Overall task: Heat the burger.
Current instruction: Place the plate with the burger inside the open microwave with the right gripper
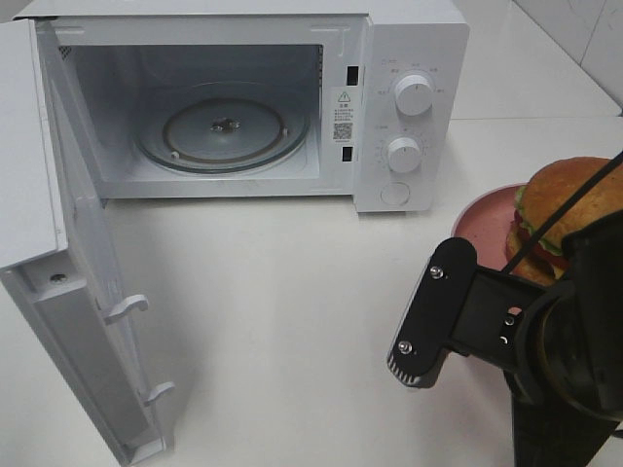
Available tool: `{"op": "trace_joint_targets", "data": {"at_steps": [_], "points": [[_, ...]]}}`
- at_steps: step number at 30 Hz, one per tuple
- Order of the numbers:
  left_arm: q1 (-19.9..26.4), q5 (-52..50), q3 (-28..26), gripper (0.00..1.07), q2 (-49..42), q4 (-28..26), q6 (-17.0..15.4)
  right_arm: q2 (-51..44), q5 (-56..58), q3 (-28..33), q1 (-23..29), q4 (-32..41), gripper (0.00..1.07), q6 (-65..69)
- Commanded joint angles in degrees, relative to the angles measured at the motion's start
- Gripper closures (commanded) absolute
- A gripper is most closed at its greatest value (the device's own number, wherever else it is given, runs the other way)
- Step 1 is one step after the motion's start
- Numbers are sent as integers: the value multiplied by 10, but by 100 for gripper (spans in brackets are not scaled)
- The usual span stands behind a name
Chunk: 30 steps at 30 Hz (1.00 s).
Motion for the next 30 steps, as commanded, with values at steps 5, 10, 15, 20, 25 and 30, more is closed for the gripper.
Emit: {"op": "trace_joint_targets", "data": {"at_steps": [5, 10, 15, 20, 25, 30], "points": [[-5, -3, 1, 9, -10, -1, -3, -6, -13, -1, 3, -34, 106, -48], [-5, -3, 1, 9, -10, -1, -3, -6, -30, -1, 3, -38, 106, -81], [-5, -3, 1, 9, -10, -1, -3, -6, -74, -1, 3, -52, 106, -134], [-5, -3, 1, 9, -10, -1, -3, -6, -100, -1, 3, -63, 105, -162], [-5, -3, 1, 9, -10, -1, -3, -6, -127, -1, 3, -67, 105, -210], [-5, -3, 1, 9, -10, -1, -3, -6, -160, -1, 3, -67, 105, -269]]}}
